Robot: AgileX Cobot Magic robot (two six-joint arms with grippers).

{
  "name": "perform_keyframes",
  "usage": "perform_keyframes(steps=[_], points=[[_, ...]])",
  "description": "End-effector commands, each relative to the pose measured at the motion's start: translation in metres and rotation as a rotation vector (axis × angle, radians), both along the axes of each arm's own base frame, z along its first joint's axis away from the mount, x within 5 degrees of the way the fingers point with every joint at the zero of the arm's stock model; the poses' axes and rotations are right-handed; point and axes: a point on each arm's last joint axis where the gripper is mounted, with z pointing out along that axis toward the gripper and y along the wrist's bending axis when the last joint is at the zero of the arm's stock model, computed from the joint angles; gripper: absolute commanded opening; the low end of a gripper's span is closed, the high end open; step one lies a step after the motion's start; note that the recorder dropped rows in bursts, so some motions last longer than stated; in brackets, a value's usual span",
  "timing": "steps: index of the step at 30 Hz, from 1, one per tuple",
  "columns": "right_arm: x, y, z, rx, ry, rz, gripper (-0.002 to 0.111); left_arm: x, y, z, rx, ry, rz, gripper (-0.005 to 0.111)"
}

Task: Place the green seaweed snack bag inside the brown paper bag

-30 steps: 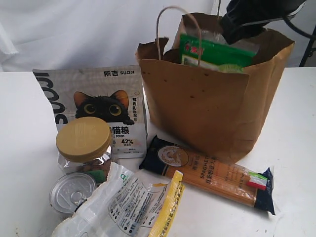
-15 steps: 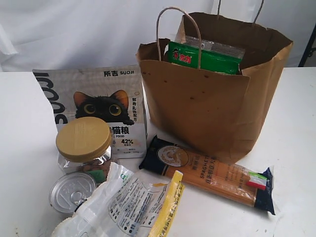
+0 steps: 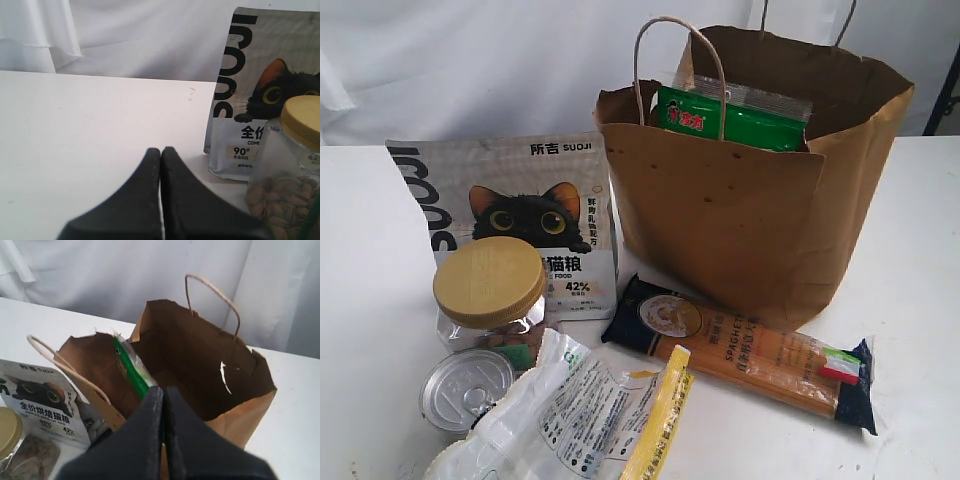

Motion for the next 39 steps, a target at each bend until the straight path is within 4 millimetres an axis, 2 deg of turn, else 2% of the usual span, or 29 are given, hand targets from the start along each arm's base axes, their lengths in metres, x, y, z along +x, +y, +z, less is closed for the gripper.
perform_keyframes(steps=[1,4,7,12,21,28,31,35,39], points=[[-0.013,-0.005,-0.038,0.072,-0.040,-0.012,0.000,0.000,0.000,-0.001,-0.002,-0.009,-0.005,0.001],[-0.027,-0.010,-0.061,0.104,-0.063,-0.014,0.000,0.000,0.000,-0.001,-0.002,-0.009,-0.005,0.001],[-0.036,-0.013,-0.075,0.138,-0.056,-0.023,0.000,0.000,0.000,-0.001,-0.002,-0.009,-0.005,0.001],[-0.048,-0.018,-0.076,0.143,-0.010,-0.035,0.000,0.000,0.000,-0.001,-0.002,-0.009,-0.005,0.001],[-0.048,-0.022,-0.072,0.113,-0.053,-0.048,0.000,0.000,0.000,-0.001,-0.002,-0.009,-0.005,0.001],[-0.049,-0.048,-0.067,0.130,-0.092,-0.212,0.000,0.000,0.000,-0.001,-0.002,-0.009,-0.005,0.001],[-0.056,-0.059,-0.067,0.142,-0.116,-0.284,0.000,0.000,0.000,-0.001,-0.002,-0.009,-0.005,0.001],[-0.072,-0.071,-0.079,0.146,-0.158,-0.359,0.000,0.000,0.000,-0.001,-0.002,-0.009,-0.005,0.001],[-0.092,-0.078,-0.107,0.153,-0.189,-0.414,0.000,0.000,0.000,-0.001,-0.002,-0.009,-0.005,0.001]])
